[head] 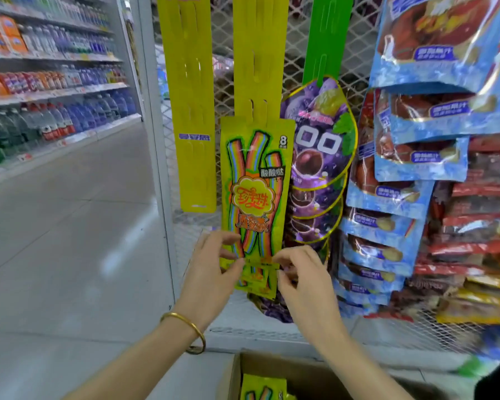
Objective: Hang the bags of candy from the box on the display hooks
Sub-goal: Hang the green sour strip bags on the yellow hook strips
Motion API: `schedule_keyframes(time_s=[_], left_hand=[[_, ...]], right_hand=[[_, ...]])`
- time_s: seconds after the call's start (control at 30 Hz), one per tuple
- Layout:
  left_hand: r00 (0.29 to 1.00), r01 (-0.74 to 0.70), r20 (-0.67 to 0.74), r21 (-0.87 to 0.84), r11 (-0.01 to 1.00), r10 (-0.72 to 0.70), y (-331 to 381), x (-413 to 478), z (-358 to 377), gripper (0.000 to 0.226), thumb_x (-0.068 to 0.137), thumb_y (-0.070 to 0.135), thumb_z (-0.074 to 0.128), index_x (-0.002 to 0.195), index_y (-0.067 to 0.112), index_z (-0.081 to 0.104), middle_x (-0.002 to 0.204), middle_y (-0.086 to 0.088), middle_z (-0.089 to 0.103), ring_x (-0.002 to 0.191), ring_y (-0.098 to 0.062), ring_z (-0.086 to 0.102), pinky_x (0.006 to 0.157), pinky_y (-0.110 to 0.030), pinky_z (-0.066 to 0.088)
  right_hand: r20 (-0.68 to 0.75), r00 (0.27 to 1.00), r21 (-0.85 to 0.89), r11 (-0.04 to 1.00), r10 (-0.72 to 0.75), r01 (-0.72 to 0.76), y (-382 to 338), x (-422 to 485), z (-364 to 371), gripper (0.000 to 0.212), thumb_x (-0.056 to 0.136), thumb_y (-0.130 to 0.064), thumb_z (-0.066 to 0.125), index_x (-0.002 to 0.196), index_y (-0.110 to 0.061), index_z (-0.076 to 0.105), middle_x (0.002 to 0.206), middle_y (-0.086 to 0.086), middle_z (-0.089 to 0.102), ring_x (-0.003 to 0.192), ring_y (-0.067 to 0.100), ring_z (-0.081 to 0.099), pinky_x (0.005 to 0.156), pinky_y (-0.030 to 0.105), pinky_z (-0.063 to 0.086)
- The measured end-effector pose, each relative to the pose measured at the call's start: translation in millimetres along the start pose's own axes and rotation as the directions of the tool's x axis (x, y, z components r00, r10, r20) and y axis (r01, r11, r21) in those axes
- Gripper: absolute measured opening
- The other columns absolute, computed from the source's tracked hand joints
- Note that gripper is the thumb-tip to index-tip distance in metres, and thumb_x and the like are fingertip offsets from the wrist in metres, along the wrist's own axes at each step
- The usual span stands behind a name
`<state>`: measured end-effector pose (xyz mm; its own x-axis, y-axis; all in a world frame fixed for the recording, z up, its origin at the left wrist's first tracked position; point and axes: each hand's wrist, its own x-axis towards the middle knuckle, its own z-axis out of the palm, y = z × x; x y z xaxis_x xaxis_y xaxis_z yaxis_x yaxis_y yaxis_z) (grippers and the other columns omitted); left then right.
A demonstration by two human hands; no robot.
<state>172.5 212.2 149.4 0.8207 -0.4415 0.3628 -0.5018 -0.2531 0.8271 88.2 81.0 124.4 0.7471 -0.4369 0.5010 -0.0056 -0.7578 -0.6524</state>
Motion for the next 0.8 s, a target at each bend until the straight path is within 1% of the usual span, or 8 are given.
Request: schedule_keyframes(time_s=[0.13, 0.27, 0.43, 0.53, 0.6, 0.67, 0.73, 0.8], left_hand=[[0.985, 0.142, 0.079, 0.106, 0.984, -0.150, -26.0, -2.5, 7.9, 0.044, 0.084, 0.007, 0.063, 0.123, 0.018, 0.046, 0.120, -0.001, 0.041, 0.101, -0.005, 0.048, 0.089, -0.031, 0.048], [0.980, 0.185, 0.040, 0.154, 0.971, -0.193, -34.4, 12.7, 9.3, 0.064, 0.081, 0.009, 0.067, 0.136, 0.010, 0.035, 0.130, -0.009, 0.040, 0.120, -0.023, 0.042, 0.098, -0.044, 0.043], [0.988, 0.124, 0.090, 0.060, 0.990, -0.129, -31.0, 15.8, 14.8, 0.049, 0.080, -0.006, 0.062, 0.097, 0.035, 0.040, 0.090, 0.018, 0.046, 0.079, 0.021, 0.049, 0.065, -0.008, 0.043], [0.985, 0.123, 0.115, 0.040, 0.992, -0.127, -34.5, 13.1, 18.3, 0.055, 0.079, -0.010, 0.060, 0.094, 0.037, 0.037, 0.090, 0.018, 0.048, 0.080, 0.028, 0.046, 0.067, -0.004, 0.043], [0.986, 0.136, 0.094, 0.059, 0.989, -0.141, -40.3, 13.0, 17.6, 0.049, 0.078, -0.005, 0.062, 0.108, 0.029, 0.044, 0.101, 0.009, 0.051, 0.097, 0.016, 0.049, 0.080, -0.010, 0.046], [0.985, 0.154, 0.051, 0.135, 0.979, -0.162, -40.8, 15.4, 15.1, 0.061, 0.079, 0.003, 0.065, 0.132, 0.017, 0.040, 0.122, -0.003, 0.044, 0.118, -0.010, 0.043, 0.096, -0.031, 0.044], [0.982, 0.173, 0.059, 0.086, 0.981, -0.179, -40.9, 18.8, 12.9, 0.064, 0.080, 0.002, 0.064, 0.137, 0.013, 0.036, 0.121, 0.005, 0.046, 0.116, -0.014, 0.043, 0.097, -0.034, 0.042], [0.982, 0.156, 0.101, 0.016, 0.988, -0.157, -38.7, 19.5, 12.8, 0.049, 0.080, -0.004, 0.060, 0.120, 0.019, 0.047, 0.099, 0.017, 0.050, 0.096, -0.004, 0.049, 0.084, -0.028, 0.045]], right_hand=[[0.105, 0.968, 0.042, 0.971, 0.230, -0.235, 34.5, -27.8, 27.3, 0.031, 0.083, -0.002, 0.060, 0.106, -0.020, 0.055, 0.099, -0.006, 0.051, 0.082, 0.013, 0.055, 0.075, 0.032, 0.047], [0.077, 0.955, 0.125, 0.947, 0.287, -0.295, 32.9, -26.3, 36.8, 0.046, 0.085, -0.001, 0.058, 0.126, -0.016, 0.044, 0.111, 0.000, 0.048, 0.084, 0.011, 0.053, 0.077, 0.030, 0.047], [0.066, 0.958, 0.121, 0.951, 0.278, -0.284, 23.4, -19.7, 46.8, 0.053, 0.085, 0.002, 0.053, 0.133, -0.013, 0.038, 0.121, 0.004, 0.042, 0.088, 0.019, 0.055, 0.079, 0.040, 0.049], [0.071, 0.959, 0.077, 0.957, 0.276, -0.281, 20.4, -19.2, 49.9, 0.051, 0.086, 0.000, 0.052, 0.134, -0.012, 0.037, 0.123, 0.006, 0.040, 0.084, 0.022, 0.056, 0.077, 0.041, 0.048], [0.069, 0.958, 0.073, 0.956, 0.280, -0.284, 19.8, -19.0, 50.4, 0.051, 0.086, 0.000, 0.052, 0.133, -0.012, 0.038, 0.123, 0.006, 0.039, 0.084, 0.024, 0.057, 0.076, 0.043, 0.049], [0.071, 0.958, 0.058, 0.958, 0.277, -0.281, 19.6, -18.8, 50.0, 0.050, 0.086, -0.001, 0.052, 0.132, -0.012, 0.038, 0.124, 0.007, 0.039, 0.086, 0.026, 0.057, 0.077, 0.045, 0.049], [0.074, 0.958, 0.033, 0.959, 0.277, -0.280, 18.8, -18.6, 49.2, 0.049, 0.086, -0.002, 0.053, 0.132, -0.012, 0.038, 0.125, 0.006, 0.039, 0.088, 0.025, 0.057, 0.077, 0.043, 0.049], [0.081, 0.958, 0.006, 0.961, 0.274, -0.276, 17.9, -18.9, 48.8, 0.048, 0.087, -0.004, 0.053, 0.132, -0.012, 0.038, 0.125, 0.006, 0.039, 0.087, 0.025, 0.057, 0.076, 0.040, 0.049]])
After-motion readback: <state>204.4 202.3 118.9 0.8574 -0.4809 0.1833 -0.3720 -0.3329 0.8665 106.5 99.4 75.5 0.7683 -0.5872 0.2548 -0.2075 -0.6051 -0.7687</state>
